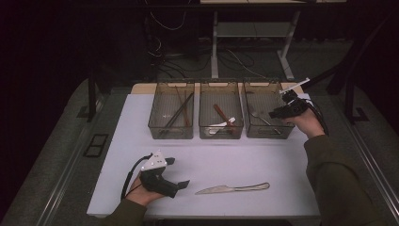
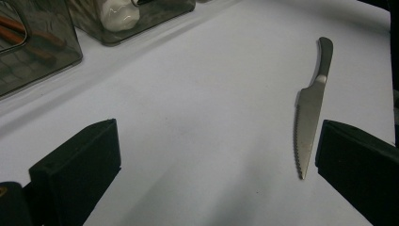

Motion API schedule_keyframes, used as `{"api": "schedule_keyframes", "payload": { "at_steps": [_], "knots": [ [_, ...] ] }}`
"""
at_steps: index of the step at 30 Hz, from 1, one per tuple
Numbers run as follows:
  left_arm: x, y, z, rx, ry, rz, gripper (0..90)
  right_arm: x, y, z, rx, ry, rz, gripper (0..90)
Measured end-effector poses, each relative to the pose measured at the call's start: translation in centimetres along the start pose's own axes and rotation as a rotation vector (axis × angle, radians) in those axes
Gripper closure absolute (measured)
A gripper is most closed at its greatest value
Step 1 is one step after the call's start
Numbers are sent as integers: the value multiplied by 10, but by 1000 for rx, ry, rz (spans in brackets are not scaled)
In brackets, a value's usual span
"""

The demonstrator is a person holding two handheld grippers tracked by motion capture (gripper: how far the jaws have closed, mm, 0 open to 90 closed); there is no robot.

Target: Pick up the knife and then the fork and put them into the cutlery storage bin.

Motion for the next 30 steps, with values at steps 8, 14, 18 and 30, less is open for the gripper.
{"api": "schedule_keyframes", "payload": {
  "at_steps": [8, 14, 18, 30],
  "knots": [
    [-1, 0, -1, -6, 3, 18, 0, -24, -24, 1, 117, -10, 57, 547],
    [-2, 2, -1, -3, -2, 43, 11, -47, -38, -4, 164, -45, 89, 550],
    [-1, 2, 0, 2, 9, 49, 20, -64, -45, -6, 185, -65, 124, 558],
    [-3, -1, -2, -6, 7, 62, 20, -111, -44, -25, 167, -183, 221, 846]
  ]
}}
Point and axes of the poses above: each handheld gripper's, and its own axes: y roughly forward along the jaws, z roughly out of its top, x roughly to its right, the point moved 9 cm from there along y, roughly forward along the jaws, and after that the axes turned 7 degrees about -y, right-handed, at the moved point
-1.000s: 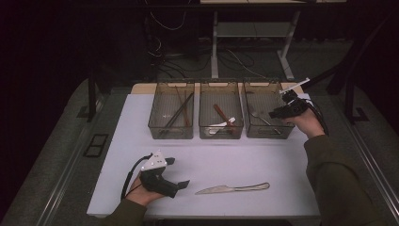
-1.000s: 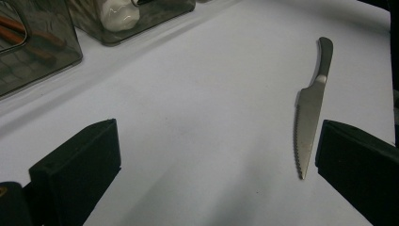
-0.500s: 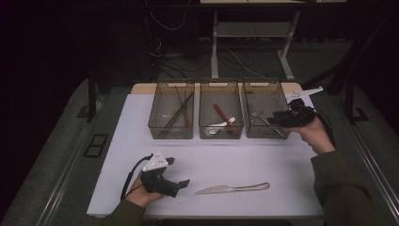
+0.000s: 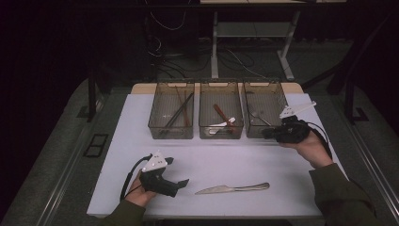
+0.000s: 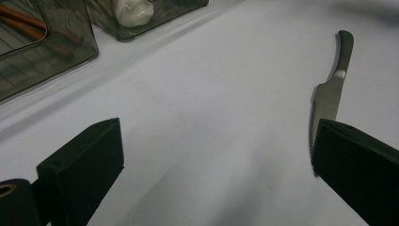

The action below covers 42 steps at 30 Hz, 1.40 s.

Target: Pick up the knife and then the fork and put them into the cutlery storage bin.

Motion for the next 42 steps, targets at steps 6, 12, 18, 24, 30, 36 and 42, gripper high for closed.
{"api": "schedule_keyframes", "payload": {
  "at_steps": [6, 12, 18, 24, 30, 36, 42],
  "knots": [
    [0, 0, -1, -6, 3, 7, 20, -19, 3, -8, -4, -28, 50, 896],
    [0, 0, -2, -13, 5, 7, 20, -40, 10, -10, 4, -57, 95, 896],
    [1, 0, -2, -15, 10, 5, 20, -61, 22, -11, -8, -86, 130, 896],
    [1, 0, -2, -11, 8, 7, 20, -88, 34, -11, -26, -126, 191, 896],
    [0, 0, -2, -15, 10, 9, 20, -118, 51, -8, -48, -192, 257, 896],
    [0, 0, -2, -15, 10, 9, 20, -148, 70, -8, -79, -268, 327, 897],
    [0, 0, -2, -16, 9, 9, 20, -169, 81, -12, -109, -320, 378, 897]
  ]
}}
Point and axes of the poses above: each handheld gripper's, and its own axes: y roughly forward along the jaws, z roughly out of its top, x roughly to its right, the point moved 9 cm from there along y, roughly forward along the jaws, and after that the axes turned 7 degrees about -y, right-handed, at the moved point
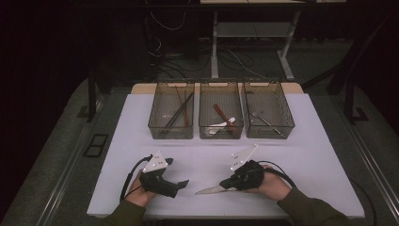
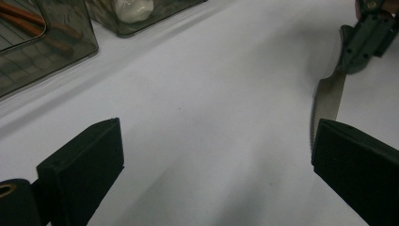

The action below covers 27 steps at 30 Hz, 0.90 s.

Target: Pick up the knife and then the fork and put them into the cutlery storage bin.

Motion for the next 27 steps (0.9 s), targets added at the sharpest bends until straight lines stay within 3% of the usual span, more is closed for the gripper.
{"api": "schedule_keyframes", "payload": {
  "at_steps": [7, 18, 27],
  "knots": [
    [0, 0, 0, 0, 1, 1, 20, -15, 18, -1, -54, -47, 32, 897],
    [0, 0, 0, -1, 3, 1, 20, -11, 24, 0, -70, -78, -25, 898],
    [0, 0, 0, -1, 4, 1, 20, 2, 24, 1, -68, -54, -85, 898]
  ]
}}
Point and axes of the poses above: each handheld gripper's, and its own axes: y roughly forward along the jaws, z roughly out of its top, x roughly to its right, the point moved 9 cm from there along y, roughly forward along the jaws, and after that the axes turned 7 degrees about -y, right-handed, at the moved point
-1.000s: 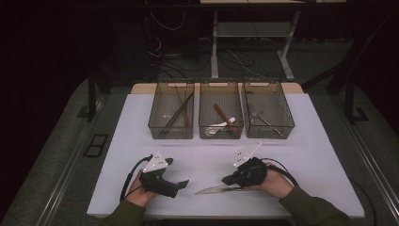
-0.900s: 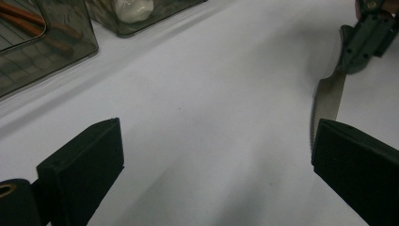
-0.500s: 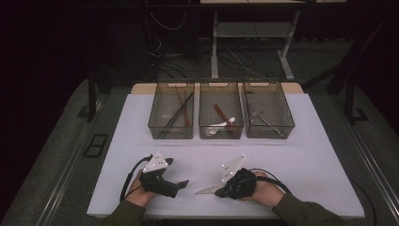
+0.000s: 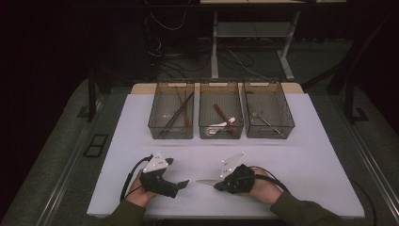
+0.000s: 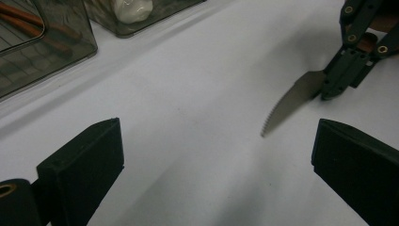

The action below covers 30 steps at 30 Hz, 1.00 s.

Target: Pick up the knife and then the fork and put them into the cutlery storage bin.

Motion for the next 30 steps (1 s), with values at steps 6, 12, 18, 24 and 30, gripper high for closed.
{"api": "schedule_keyframes", "payload": {
  "at_steps": [6, 12, 18, 24, 30],
  "knots": [
    [0, 0, 0, 1, -1, -2, 20, 3, -2, 0, -1, 34, 11, 897],
    [1, 0, 0, -1, 0, -3, 20, 5, -29, 0, -35, 134, 40, 741],
    [1, 0, 0, 0, 0, -4, 20, 7, -42, -27, -247, 187, 31, 683],
    [1, 1, 0, 0, 1, -4, 20, 3, -44, -37, -341, 200, 60, 703],
    [1, 1, 0, -1, 3, -5, 20, 1, -39, -37, -402, 179, 54, 720]
  ]
}}
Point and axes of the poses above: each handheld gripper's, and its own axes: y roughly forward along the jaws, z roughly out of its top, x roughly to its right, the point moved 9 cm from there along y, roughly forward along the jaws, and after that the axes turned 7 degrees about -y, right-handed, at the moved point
